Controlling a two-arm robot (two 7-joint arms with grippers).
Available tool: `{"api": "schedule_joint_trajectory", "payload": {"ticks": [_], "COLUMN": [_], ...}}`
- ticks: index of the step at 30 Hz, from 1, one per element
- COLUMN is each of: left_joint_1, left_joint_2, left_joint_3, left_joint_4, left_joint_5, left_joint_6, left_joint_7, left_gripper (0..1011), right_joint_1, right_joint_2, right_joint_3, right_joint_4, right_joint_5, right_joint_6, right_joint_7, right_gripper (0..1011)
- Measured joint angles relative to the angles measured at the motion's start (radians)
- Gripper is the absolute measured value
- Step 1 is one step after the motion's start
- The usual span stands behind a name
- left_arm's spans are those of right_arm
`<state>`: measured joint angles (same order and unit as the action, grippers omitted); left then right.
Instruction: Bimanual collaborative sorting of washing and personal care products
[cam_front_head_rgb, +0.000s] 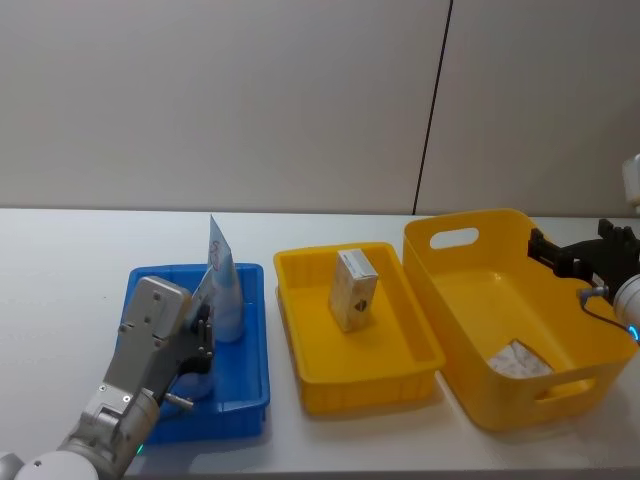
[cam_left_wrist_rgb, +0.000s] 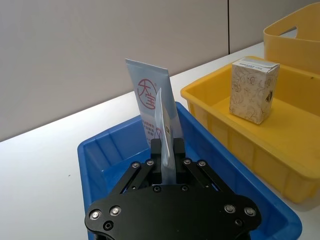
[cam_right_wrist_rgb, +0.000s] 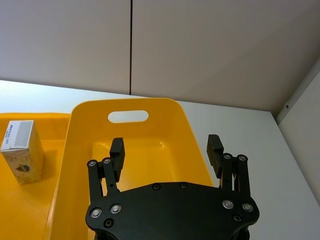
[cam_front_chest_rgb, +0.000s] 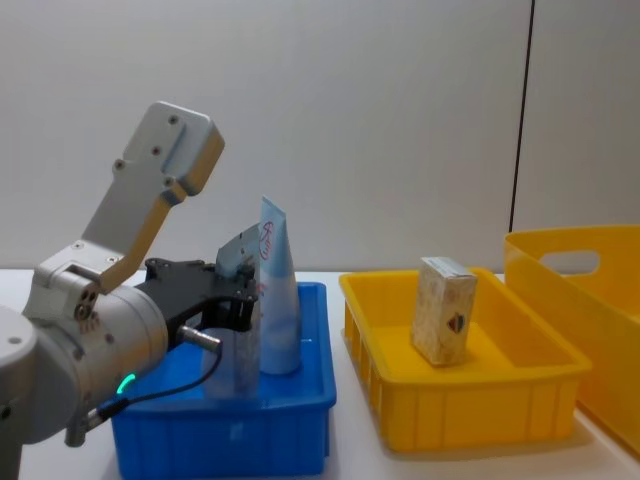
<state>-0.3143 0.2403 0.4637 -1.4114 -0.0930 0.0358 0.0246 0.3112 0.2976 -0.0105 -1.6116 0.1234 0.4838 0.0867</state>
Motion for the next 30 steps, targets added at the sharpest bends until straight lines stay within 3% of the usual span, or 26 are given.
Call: {"api": "schedule_joint_trajectory", "payload": {"ticks": [21, 30], "left_joint_1": [0.0, -0.006], "left_joint_2": [0.0, 0.006], "left_joint_3": [-0.001, -0.003], "left_joint_4": [-0.002, -0.027], "left_joint_5": [0.003, 0.024], "left_joint_6": [0.002, 0.029], "left_joint_7": [0.0, 0.003], "left_gripper": [123, 123], "right_joint_1": [0.0, 0.0], "right_joint_2": [0.0, 0.0], "right_joint_3": [0.0, 0.0], "right_joint_4": [0.0, 0.0], "right_joint_5": [0.0, 0.0], "right_joint_6": [0.0, 0.0], "right_joint_7": [0.0, 0.0], "right_gripper": [1001, 1000]}}
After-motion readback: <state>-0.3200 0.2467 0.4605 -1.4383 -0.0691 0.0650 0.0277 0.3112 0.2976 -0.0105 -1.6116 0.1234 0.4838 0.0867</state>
